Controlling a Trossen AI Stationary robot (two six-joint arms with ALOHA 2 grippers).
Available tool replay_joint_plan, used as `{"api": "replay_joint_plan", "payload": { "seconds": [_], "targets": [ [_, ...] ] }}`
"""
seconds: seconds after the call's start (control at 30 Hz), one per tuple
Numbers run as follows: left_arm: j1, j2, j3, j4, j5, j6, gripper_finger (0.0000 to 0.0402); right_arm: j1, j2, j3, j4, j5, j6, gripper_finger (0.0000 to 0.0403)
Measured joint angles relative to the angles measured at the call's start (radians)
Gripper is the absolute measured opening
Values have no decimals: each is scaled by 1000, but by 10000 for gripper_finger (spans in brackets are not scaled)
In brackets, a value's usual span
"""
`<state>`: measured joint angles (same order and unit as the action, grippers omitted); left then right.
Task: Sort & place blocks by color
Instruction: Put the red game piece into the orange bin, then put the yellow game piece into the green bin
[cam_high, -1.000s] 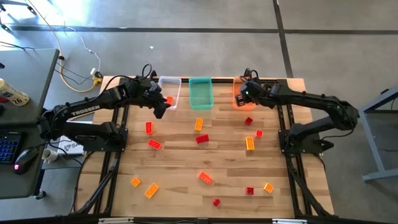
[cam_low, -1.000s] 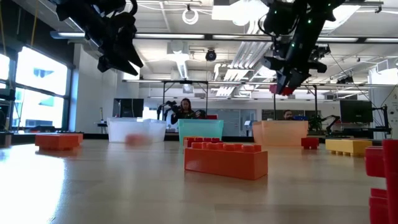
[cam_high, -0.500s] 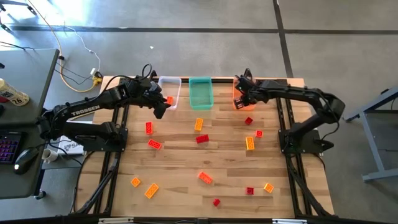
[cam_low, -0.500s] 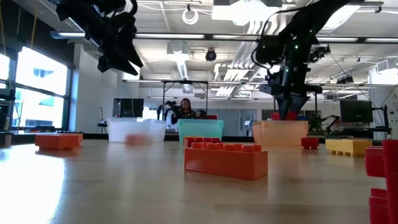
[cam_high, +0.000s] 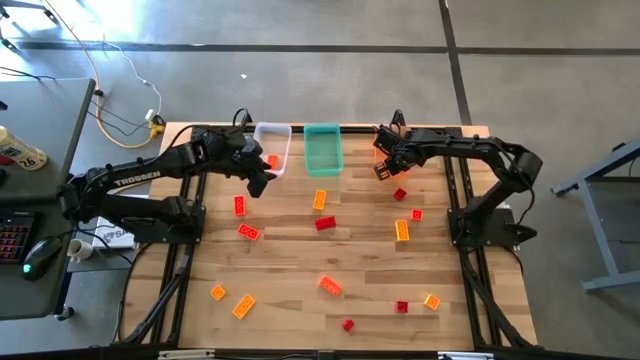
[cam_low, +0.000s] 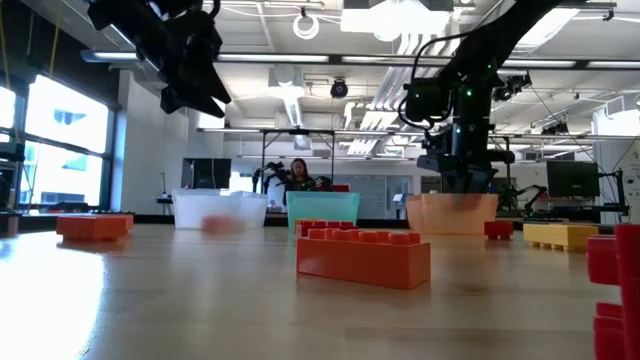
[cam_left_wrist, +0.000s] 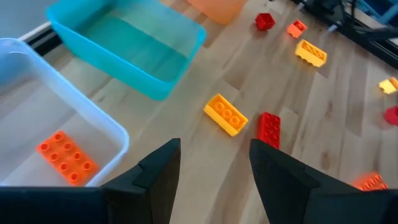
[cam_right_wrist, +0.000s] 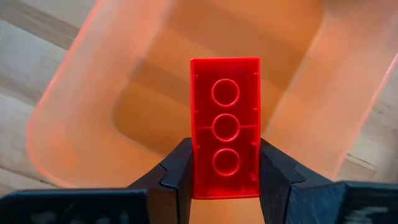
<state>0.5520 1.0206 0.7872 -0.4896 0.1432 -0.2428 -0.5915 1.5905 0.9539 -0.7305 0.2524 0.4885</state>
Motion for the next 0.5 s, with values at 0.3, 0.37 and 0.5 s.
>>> {"api": "replay_joint_plan", "payload": {
  "seconds": [0.3,0.37,0.5],
  "targets": [
    [-105,0,0,-22,-65,-41,181,-2,0,0,3,29,-32,176],
    [-127,0,0,-35,-78,-61,181,-5,-3,0,3,32,-53,180],
    [-158,0,0,-70,-92,-95,181,-5,-10,0,9,55,-87,180]
  ]
}}
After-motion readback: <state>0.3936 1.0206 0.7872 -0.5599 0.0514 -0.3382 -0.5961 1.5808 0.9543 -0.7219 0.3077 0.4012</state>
